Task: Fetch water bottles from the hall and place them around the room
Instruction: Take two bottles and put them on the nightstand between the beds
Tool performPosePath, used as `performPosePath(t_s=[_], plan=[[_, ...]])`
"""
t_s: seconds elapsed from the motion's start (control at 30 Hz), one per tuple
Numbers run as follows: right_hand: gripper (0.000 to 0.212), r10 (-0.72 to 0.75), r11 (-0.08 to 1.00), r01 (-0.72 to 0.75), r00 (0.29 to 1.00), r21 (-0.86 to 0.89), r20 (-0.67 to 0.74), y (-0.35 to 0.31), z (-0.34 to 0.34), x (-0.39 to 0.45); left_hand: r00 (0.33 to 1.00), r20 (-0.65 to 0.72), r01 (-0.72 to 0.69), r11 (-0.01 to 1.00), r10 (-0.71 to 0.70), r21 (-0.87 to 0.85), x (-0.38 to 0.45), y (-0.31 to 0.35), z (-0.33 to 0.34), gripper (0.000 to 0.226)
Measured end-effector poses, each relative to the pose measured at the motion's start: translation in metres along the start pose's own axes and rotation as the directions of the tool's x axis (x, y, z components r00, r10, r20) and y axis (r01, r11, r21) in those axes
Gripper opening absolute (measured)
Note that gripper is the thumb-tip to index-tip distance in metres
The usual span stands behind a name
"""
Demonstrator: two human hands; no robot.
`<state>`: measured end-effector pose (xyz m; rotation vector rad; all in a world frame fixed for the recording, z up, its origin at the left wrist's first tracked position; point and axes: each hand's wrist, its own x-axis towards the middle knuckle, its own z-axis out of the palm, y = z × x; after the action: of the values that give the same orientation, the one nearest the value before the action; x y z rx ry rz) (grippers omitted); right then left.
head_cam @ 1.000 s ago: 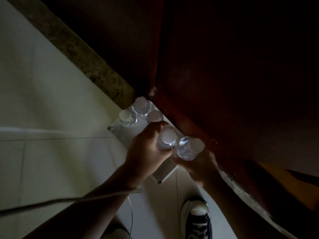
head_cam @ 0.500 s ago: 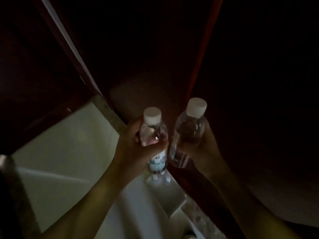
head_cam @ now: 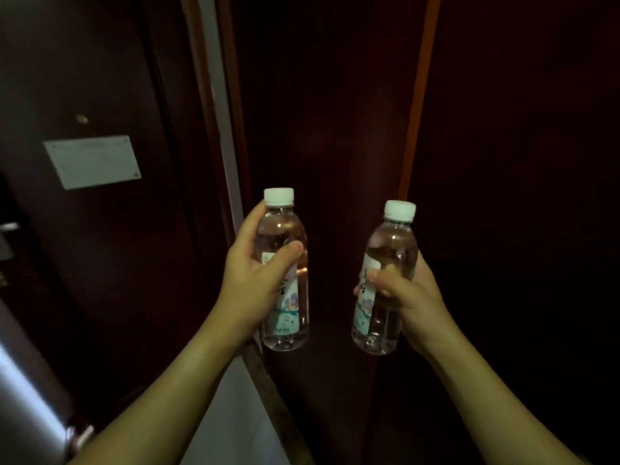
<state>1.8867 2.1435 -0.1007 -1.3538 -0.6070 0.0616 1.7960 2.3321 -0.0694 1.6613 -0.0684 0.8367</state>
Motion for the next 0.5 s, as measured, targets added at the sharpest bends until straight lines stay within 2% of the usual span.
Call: performPosePath(t_s=[0.1,0.3,0.5], plan=[[0.055,-0.009,1.000,0.010,1.000,-0.027,0.016,-0.024,0.001,-0.007,0.999,-0.037,-0.033,0.999,0.033,-0.007,-0.001,0.026,-0.005,0.053],[0.041,-0.076,0.996,0.075,0.997,-0.038,-0.006,-0.046,-0.011,-0.017,1.000,-0.023,-0.014,1.000,0.013,-0.018,-0.007,0.040,0.003,0.042],[0.044,-0.112,0.989,0.095,0.982,-0.115,-0.152,-0.067,-0.035,-0.034,0.995,0.097,-0.023,0.997,0.030,-0.072,-0.008,0.041,0.027,0.034]])
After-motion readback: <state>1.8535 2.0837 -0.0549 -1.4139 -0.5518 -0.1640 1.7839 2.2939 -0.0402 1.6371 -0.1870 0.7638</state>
